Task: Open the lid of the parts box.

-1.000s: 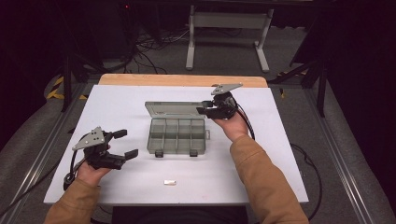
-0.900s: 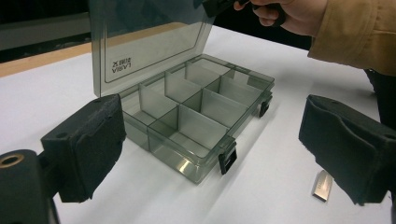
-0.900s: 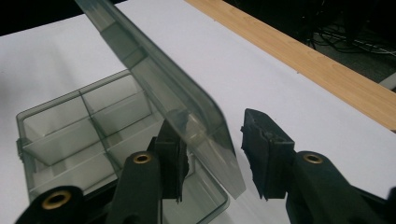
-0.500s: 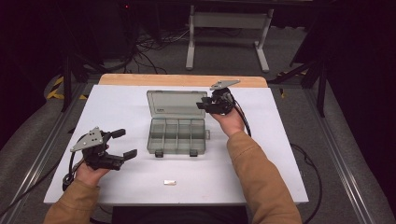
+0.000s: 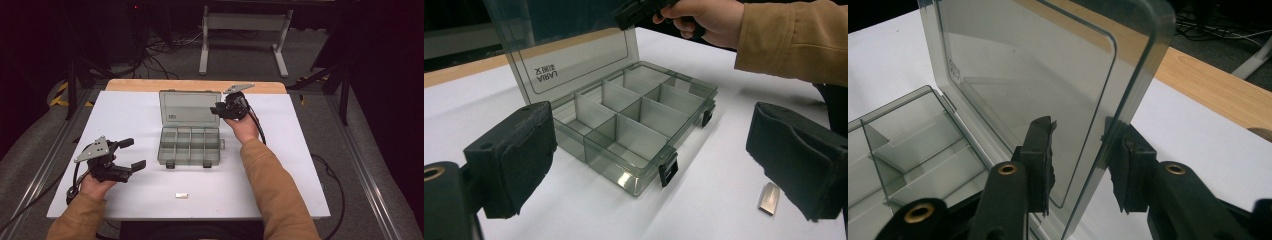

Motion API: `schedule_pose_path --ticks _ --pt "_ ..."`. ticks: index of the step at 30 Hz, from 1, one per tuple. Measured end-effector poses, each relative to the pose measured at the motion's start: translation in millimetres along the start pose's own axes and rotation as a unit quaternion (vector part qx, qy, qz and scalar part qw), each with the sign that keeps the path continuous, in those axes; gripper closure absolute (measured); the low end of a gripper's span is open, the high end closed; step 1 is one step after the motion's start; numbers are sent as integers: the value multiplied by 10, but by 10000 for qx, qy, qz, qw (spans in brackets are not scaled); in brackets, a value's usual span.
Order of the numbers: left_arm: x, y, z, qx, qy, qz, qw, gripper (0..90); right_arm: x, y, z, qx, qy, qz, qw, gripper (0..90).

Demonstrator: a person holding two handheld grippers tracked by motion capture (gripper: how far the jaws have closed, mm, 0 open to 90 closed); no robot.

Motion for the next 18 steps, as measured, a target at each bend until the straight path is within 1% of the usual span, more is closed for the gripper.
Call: schedule_pose_path --ticks 7,9,11,18 --pt "3 -1 0 2 -6 12 10000 65 35 -52 23 -49 -47 56 10000 606" --pt "-4 -1 1 -4 -23 8 10000 65 68 -81 44 -49 -110 60 9999 590" --pt "-3 -1 5 -4 28 13 10000 65 82 -102 56 -62 -134 52 9999 576" --pt "-4 -1 5 -4 30 28 10000 65 117 -185 93 -109 -210 68 9997 479"
Point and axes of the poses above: each handheld gripper's, and its own axes: y roughly backward along the jaws, z roughly out of its underside, x roughly to its right, the point moved 3 cm from there along -y, roughly forward along the jaws, and after that the axes turned 13 degrees about -z, right-handed, at the moved point
